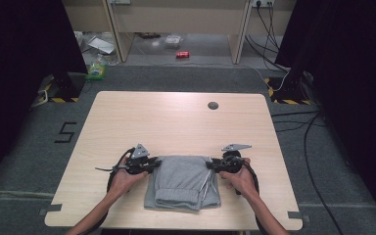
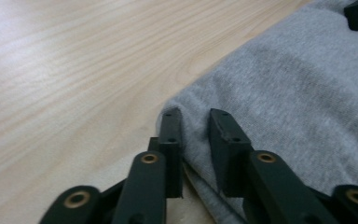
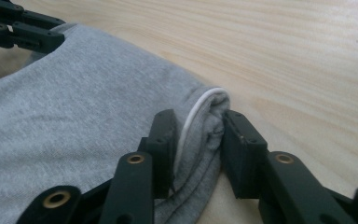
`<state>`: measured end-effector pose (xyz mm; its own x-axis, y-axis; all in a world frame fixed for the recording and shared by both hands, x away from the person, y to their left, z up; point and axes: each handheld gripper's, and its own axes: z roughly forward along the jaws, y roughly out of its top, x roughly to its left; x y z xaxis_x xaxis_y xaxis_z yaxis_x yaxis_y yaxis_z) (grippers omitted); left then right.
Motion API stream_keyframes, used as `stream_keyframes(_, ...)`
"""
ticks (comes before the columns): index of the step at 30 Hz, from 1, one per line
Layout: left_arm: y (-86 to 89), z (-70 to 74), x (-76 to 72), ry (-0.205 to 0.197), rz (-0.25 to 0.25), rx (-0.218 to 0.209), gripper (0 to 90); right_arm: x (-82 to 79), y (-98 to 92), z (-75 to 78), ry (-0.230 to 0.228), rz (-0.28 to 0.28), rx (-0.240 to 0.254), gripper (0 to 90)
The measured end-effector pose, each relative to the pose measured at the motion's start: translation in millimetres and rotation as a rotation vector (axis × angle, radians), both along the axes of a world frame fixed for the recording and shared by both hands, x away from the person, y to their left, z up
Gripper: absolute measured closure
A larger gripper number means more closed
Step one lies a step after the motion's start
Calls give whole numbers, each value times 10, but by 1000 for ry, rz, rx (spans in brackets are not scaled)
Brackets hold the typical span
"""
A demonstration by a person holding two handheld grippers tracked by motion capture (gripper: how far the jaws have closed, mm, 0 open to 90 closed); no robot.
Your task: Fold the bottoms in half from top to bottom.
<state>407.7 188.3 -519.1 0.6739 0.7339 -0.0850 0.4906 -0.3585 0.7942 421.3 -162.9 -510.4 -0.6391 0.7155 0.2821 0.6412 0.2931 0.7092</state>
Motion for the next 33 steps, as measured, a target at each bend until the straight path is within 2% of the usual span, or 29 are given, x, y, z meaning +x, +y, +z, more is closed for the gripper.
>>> stream_keyframes(2, 7, 6, 20, 3, 0, 3, 785, 12, 8, 8, 1, 1, -6, 688)
stream_keyframes(4, 9, 8, 49, 3, 4, 4, 799, 47, 10, 0, 6, -10, 8, 694)
stream_keyframes(7, 4, 22, 77, -4, 2, 23, 813, 94, 17, 5, 3, -10, 6, 703)
stream_keyframes(11, 1, 31, 148, -14, 10, 34, 832, 182, 37, 17, -11, -17, 1, 717)
stream_keyframes(17, 36, 44, 314, -19, 40, 21, 836, 370, 84, 35, -43, -35, 2, 723)
stream_keyframes(22, 61, 71, 419, -27, 62, 12, 836, 514, 118, 48, -51, -50, 11, 723)
stream_keyframes(29, 69, 71, 479, -24, 68, 5, 835, 574, 108, 24, -32, -60, 28, 722)
stream_keyframes(33, 71, 71, 512, -20, 73, 2, 835, 596, 113, 33, -41, -59, 21, 723)
